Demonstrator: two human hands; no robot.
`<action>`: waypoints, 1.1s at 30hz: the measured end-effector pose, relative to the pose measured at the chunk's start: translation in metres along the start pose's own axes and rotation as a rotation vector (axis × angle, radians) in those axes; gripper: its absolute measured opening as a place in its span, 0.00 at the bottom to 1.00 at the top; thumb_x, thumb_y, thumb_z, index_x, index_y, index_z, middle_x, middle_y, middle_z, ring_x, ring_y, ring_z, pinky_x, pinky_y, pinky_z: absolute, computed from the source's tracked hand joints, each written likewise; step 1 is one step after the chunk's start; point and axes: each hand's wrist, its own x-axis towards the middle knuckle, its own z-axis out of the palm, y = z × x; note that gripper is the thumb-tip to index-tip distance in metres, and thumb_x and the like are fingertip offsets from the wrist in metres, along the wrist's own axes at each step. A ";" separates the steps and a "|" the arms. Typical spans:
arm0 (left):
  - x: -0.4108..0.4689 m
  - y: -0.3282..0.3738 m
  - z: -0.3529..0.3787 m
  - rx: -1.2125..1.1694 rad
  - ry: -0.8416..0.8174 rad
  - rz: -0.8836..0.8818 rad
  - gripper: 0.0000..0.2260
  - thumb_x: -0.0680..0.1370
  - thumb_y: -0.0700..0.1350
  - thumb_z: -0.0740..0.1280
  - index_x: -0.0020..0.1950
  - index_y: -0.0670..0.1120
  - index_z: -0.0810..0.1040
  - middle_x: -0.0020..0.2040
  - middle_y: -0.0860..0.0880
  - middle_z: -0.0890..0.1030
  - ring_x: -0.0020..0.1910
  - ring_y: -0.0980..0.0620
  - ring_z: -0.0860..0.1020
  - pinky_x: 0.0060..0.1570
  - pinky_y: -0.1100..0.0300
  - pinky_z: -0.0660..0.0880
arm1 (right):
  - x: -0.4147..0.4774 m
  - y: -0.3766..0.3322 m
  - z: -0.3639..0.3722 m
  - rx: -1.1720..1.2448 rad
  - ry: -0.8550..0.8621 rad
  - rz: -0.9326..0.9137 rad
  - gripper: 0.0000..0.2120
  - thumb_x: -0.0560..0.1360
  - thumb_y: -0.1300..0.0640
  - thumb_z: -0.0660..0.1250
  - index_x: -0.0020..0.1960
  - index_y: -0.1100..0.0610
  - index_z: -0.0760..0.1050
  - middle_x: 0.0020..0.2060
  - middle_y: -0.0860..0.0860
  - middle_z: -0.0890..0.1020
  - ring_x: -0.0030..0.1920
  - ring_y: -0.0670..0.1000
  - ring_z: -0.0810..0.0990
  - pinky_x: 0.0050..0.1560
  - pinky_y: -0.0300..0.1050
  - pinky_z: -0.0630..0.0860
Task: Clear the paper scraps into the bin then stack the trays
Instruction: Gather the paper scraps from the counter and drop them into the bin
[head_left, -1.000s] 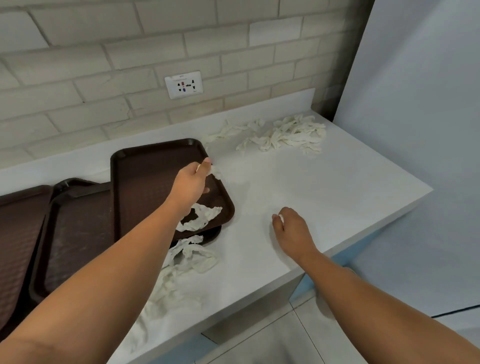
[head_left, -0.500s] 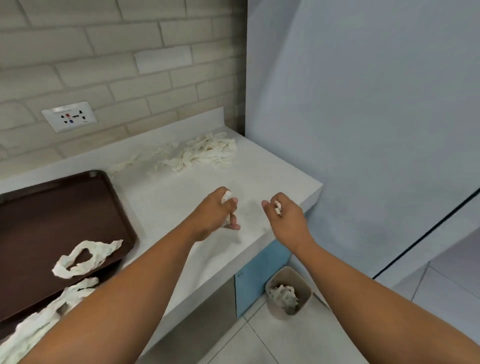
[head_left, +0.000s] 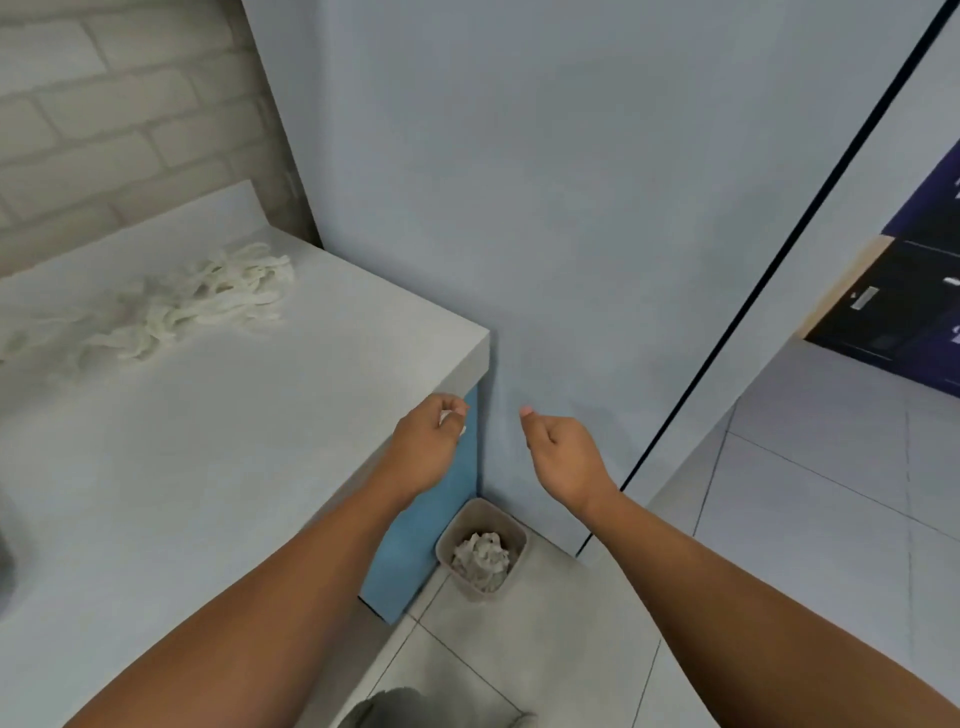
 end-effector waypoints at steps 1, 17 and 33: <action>0.004 -0.005 0.011 -0.006 -0.045 -0.033 0.09 0.83 0.48 0.60 0.49 0.51 0.79 0.36 0.51 0.75 0.26 0.55 0.68 0.25 0.63 0.65 | 0.001 0.010 -0.001 -0.004 0.001 0.028 0.28 0.83 0.46 0.55 0.26 0.53 0.56 0.21 0.47 0.63 0.26 0.48 0.62 0.32 0.45 0.61; 0.069 -0.142 0.115 0.281 -0.224 -0.327 0.27 0.82 0.56 0.61 0.28 0.41 0.67 0.30 0.40 0.70 0.35 0.44 0.72 0.36 0.57 0.65 | 0.015 0.162 0.067 -0.076 -0.050 0.431 0.29 0.82 0.46 0.56 0.24 0.53 0.57 0.21 0.47 0.63 0.25 0.49 0.62 0.33 0.45 0.61; 0.157 -0.416 0.246 0.317 -0.454 -0.614 0.17 0.83 0.45 0.58 0.68 0.39 0.73 0.67 0.38 0.76 0.66 0.37 0.74 0.65 0.46 0.72 | 0.042 0.383 0.204 0.280 -0.122 0.772 0.11 0.80 0.49 0.53 0.43 0.52 0.68 0.37 0.50 0.70 0.36 0.53 0.69 0.38 0.50 0.72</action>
